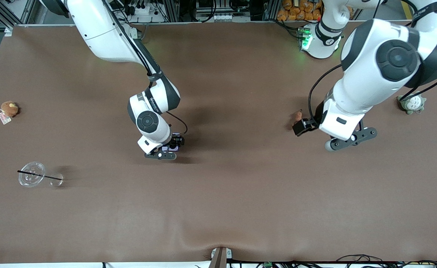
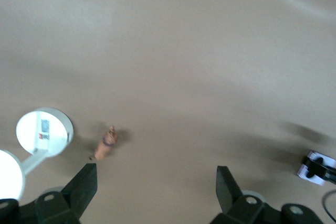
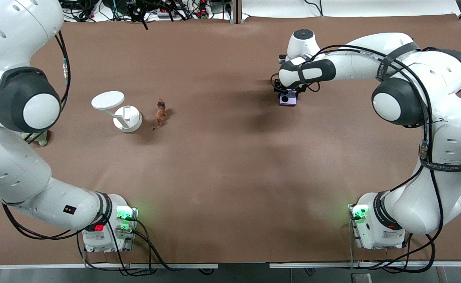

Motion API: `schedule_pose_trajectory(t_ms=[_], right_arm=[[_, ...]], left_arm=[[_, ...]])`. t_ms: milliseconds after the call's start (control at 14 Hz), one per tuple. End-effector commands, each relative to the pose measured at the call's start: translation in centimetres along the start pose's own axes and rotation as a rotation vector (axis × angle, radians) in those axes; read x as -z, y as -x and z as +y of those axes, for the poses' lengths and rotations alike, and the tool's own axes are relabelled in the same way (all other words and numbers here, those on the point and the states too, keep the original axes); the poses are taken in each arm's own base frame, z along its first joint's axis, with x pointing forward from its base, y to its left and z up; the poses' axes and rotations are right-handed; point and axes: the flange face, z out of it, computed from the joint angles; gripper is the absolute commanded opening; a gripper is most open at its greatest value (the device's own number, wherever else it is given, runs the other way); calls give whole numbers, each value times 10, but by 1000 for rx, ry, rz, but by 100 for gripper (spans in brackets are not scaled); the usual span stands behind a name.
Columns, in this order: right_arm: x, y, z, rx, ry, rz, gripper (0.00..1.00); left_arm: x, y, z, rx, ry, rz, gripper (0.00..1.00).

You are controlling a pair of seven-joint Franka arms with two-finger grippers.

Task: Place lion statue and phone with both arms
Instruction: 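Set the lion beside the paper cup and withdraw the left gripper, then carry the white phone with the right gripper beside the glass cup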

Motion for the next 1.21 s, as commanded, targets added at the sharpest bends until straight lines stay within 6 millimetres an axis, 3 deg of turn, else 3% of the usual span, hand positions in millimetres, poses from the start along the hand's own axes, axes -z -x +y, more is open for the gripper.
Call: schedule_pose_trajectory(t_ms=[0, 143, 214, 357, 500, 714, 786, 857, 929, 1143], right_arm=[[17, -16, 18, -35, -26, 27, 13], [53, -50, 68, -81, -58, 78, 13], [60, -65, 93, -49, -63, 88, 13], [65, -90, 150, -27, -67, 111, 14], [71, -109, 202, -6, -64, 131, 14], [58, -131, 273, 16, -49, 134, 15], [54, -138, 292, 37, -46, 138, 15], [50, -146, 311, 54, -42, 144, 15], [48, -154, 332, 72, -39, 153, 16], [33, -161, 343, 69, -37, 144, 16]], left_arm=[[51, 33, -4, -66, -75, 85, 100], [80, 39, -30, -158, -107, 82, 100], [97, 33, -52, -233, -101, 87, 100], [119, 14, -85, -344, -93, 108, 100], [131, 8, -100, -396, -105, 107, 100], [142, -10, -144, -449, -121, 102, 100], [144, -15, -156, -480, -124, 99, 100], [156, -8, -166, -483, -120, 115, 100], [154, -3, -170, -481, -127, 80, 100], [143, 8, -188, -456, -145, -11, 100]])
